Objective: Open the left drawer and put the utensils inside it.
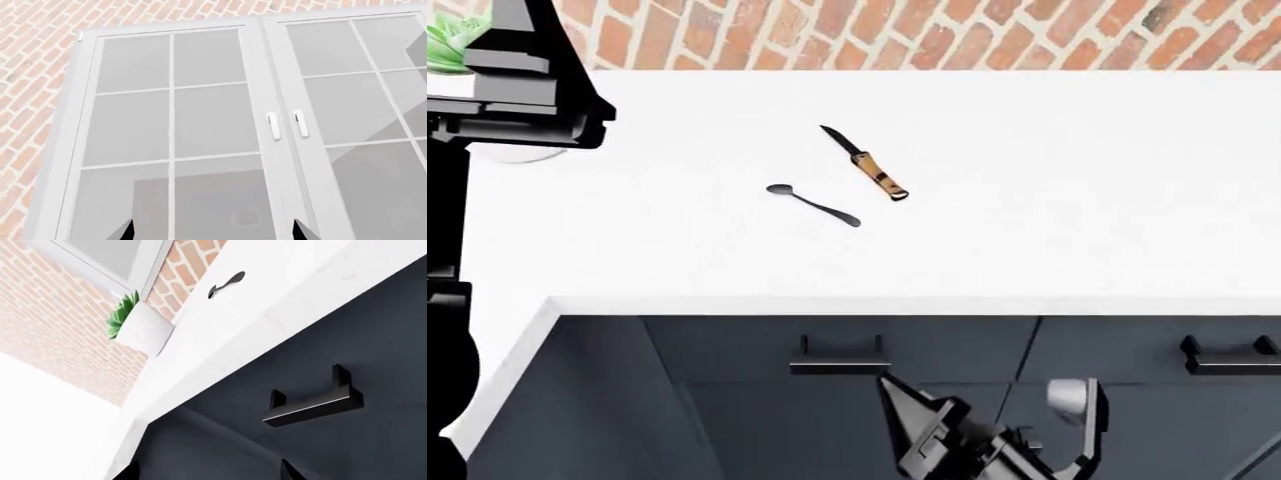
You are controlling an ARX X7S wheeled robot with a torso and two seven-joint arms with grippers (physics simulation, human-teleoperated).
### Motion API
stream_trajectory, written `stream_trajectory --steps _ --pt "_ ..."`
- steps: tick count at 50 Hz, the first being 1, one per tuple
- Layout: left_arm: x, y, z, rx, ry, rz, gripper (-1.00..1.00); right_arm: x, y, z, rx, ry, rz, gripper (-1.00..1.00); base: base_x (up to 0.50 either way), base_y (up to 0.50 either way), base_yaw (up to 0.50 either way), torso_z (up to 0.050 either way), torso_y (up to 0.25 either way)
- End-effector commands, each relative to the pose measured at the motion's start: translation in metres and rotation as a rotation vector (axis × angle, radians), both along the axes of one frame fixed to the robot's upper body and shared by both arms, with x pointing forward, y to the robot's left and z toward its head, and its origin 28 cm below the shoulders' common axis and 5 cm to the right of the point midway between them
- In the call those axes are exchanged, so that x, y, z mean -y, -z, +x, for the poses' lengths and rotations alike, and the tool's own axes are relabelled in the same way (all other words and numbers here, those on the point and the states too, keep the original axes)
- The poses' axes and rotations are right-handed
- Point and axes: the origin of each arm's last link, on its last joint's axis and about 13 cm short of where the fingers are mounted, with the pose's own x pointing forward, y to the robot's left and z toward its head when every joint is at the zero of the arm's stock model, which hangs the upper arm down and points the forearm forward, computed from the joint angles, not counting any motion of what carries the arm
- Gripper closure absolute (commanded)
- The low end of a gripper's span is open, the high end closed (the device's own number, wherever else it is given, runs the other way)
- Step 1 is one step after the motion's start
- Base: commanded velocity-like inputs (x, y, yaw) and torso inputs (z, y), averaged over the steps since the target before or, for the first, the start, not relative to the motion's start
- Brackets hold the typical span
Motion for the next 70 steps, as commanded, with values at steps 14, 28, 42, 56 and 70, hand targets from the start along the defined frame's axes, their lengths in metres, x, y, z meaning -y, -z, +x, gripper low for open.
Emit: stream_trajectory --steps 14,28,42,56,70 --pt "-0.008 -0.001 0.005 -0.001 -0.025 -0.036 -1.0 0.009 0.009 0.02 -0.257 0.122 0.454 -1.0 0.0 0.0 0.0 0.0 0.0" --pt "-0.008 -0.001 0.005 -0.001 -0.028 -0.036 -1.0 0.011 0.031 0.03 -0.444 0.164 0.557 -1.0 0.0 0.0 0.0 0.0 0.0" --pt "-0.007 0.0 0.006 -0.005 -0.022 -0.032 -1.0 0.005 0.05 0.051 -0.547 0.161 0.532 -1.0 0.0 0.0 0.0 0.0 0.0" --pt "-0.009 -0.001 0.005 0.0 -0.033 -0.033 -1.0 0.003 0.059 0.083 -0.55 0.173 0.55 -1.0 0.0 0.0 0.0 0.0 0.0" --pt "-0.01 0.0 0.005 -0.003 -0.037 -0.034 -1.0 0.001 0.069 0.103 -0.564 0.189 0.537 -1.0 0.0 0.0 0.0 0.0 0.0"
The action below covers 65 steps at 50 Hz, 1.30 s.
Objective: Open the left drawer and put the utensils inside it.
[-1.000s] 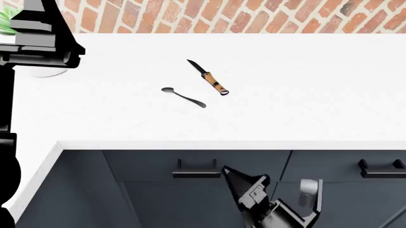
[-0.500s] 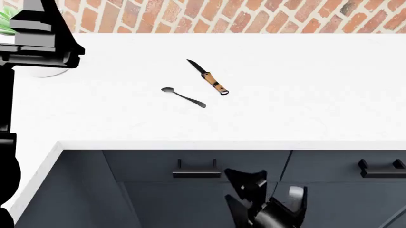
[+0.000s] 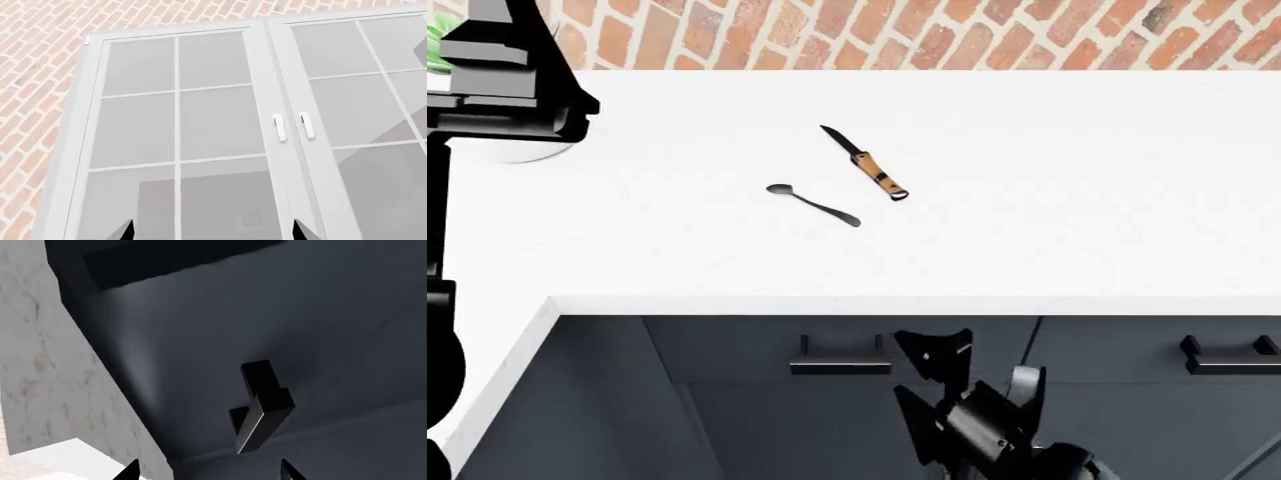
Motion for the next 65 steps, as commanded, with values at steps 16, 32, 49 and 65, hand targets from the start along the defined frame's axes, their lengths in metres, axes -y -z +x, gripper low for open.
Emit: stream_trajectory --steps 16,32,49,65 --pt "-0.006 0.004 0.008 -0.014 -0.019 -0.03 -1.0 -0.009 0.033 0.027 -0.146 0.064 -0.012 -1.0 0.0 0.0 0.0 0.0 0.0" --pt "-0.008 0.003 0.007 -0.011 -0.026 -0.034 -1.0 -0.018 0.044 0.043 -0.177 0.046 -0.028 -1.0 0.0 0.0 0.0 0.0 0.0" --pt "-0.008 0.004 0.007 -0.013 -0.026 -0.035 -1.0 -0.021 0.05 0.048 -0.17 0.021 -0.039 1.0 0.0 0.0 0.0 0.0 0.0" --pt "-0.008 0.003 0.007 -0.012 -0.029 -0.04 -1.0 -0.018 0.053 0.036 -0.147 -0.015 -0.053 1.0 0.0 0.0 0.0 0.0 0.0"
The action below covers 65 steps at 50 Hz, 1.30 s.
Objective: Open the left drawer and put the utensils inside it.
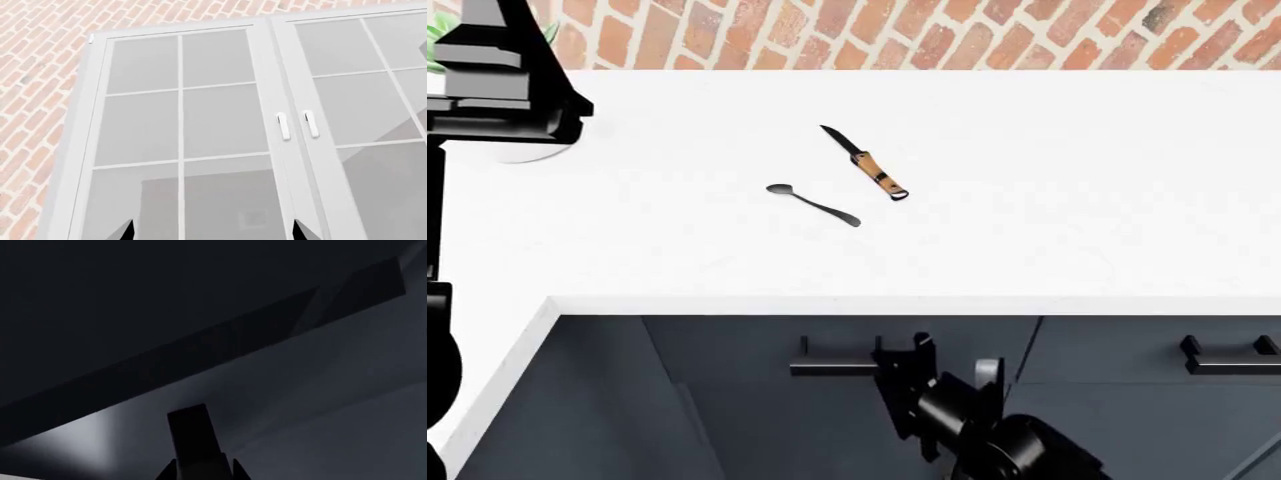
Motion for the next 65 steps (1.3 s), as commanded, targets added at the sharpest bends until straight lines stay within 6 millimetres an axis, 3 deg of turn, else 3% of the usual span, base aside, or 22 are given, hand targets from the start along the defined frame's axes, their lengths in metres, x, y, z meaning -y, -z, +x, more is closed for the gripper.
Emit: stream_trajectory --steps 1,6,18,35,52,65 --pt "-0.006 0.002 0.007 -0.007 -0.019 -0.034 -1.0 -0.002 0.018 -0.011 -0.043 0.032 -0.009 1.0 0.0 0.0 0.0 0.0 0.0" --pt "-0.006 0.002 0.007 -0.007 -0.021 -0.034 -1.0 0.001 0.017 -0.024 -0.043 0.012 0.001 1.0 0.0 0.0 0.0 0.0 0.0" --pt "-0.005 0.004 0.008 -0.009 -0.019 -0.032 -1.0 0.014 0.008 -0.076 -0.021 -0.02 0.031 1.0 0.0 0.0 0.0 0.0 0.001" --pt "-0.003 0.005 0.01 -0.01 -0.006 -0.033 -1.0 0.041 0.011 -0.128 0.035 -0.153 0.006 1.0 0.0 0.0 0.0 0.001 0.001" --pt "-0.004 0.004 0.009 -0.007 -0.011 -0.033 -1.0 0.062 0.019 -0.139 0.072 -0.334 -0.03 1.0 0.0 0.0 0.0 0.001 0.001" --pt "-0.005 0.004 0.008 -0.008 -0.013 -0.034 -1.0 0.062 0.021 -0.145 0.062 -0.41 -0.056 1.0 0.0 0.0 0.0 0.001 0.001"
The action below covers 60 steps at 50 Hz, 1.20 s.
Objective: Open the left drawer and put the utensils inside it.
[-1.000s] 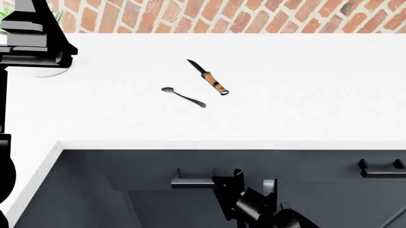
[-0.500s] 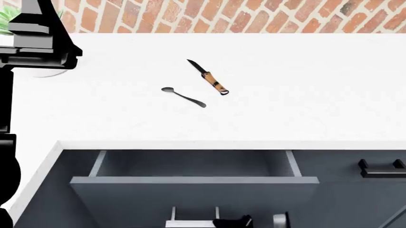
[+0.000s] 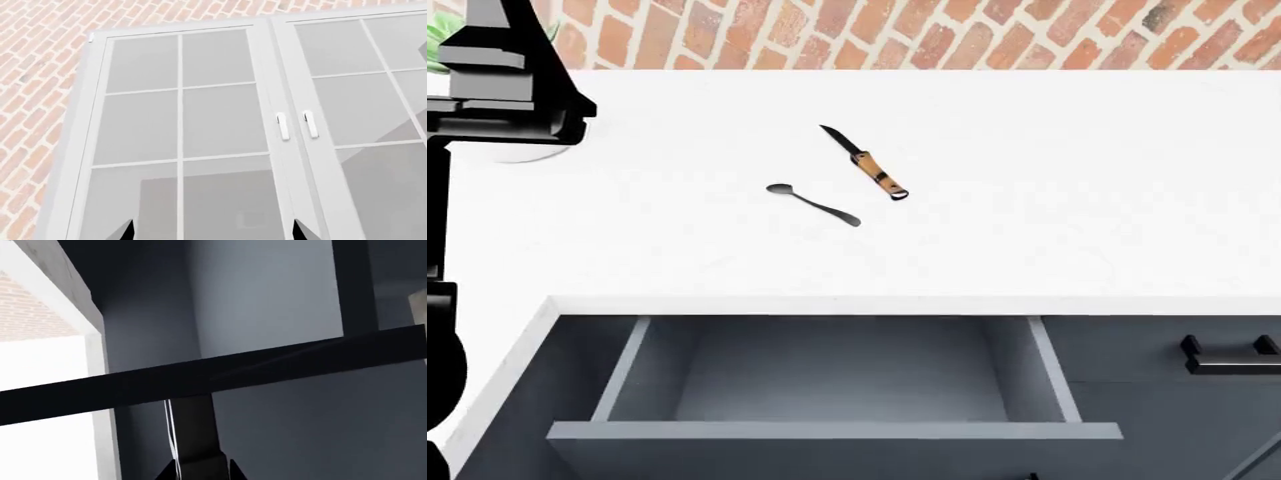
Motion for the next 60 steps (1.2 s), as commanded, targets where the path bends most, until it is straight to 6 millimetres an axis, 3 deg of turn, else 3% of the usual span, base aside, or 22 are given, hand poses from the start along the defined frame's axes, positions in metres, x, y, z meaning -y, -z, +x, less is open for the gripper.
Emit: stream_trajectory --steps 1,17,36,40,44,45,49,54,60 --pt "-0.006 0.002 0.006 -0.008 -0.019 -0.03 -1.0 0.007 0.012 -0.005 -0.025 0.005 -0.024 1.0 0.0 0.0 0.0 0.0 0.0" --pt "-0.006 0.001 0.006 -0.002 -0.021 -0.029 -1.0 0.004 0.016 -0.024 -0.041 -0.204 -0.053 1.0 0.0 0.0 0.0 0.001 0.001" --pt "-0.005 0.001 0.006 -0.003 -0.017 -0.03 -1.0 0.003 0.023 -0.048 -0.067 -0.306 -0.045 1.0 0.0 0.0 0.0 0.0 0.0" --pt "-0.006 0.001 0.006 -0.003 -0.018 -0.03 -1.0 0.002 0.018 -0.049 -0.039 -0.331 -0.037 1.0 0.0 0.0 0.0 0.0 0.0" --pt "-0.006 0.001 0.005 -0.005 -0.017 -0.031 -1.0 0.003 0.0 -0.047 0.05 -0.323 -0.025 1.0 0.0 0.0 0.0 0.0 0.0" --pt "-0.005 0.001 0.005 -0.005 -0.018 -0.029 -1.0 0.003 -0.003 -0.047 0.061 -0.321 -0.03 -1.0 0.0 0.0 0.0 0.0 0.0" --pt "-0.006 0.0 0.005 -0.004 -0.018 -0.03 -1.0 0.002 -0.023 -0.048 0.139 -0.338 -0.011 -1.0 0.0 0.0 0.0 0.0 0.0" --pt "-0.006 0.0 0.005 -0.001 -0.021 -0.031 -1.0 0.005 -0.066 -0.051 0.283 -0.347 0.106 -1.0 0.0 0.0 0.0 0.0 0.0" --pt "-0.007 0.0 0.004 -0.002 -0.021 -0.032 -1.0 0.007 -0.094 -0.047 0.39 -0.305 0.188 -1.0 0.0 0.0 0.0 0.0 0.0"
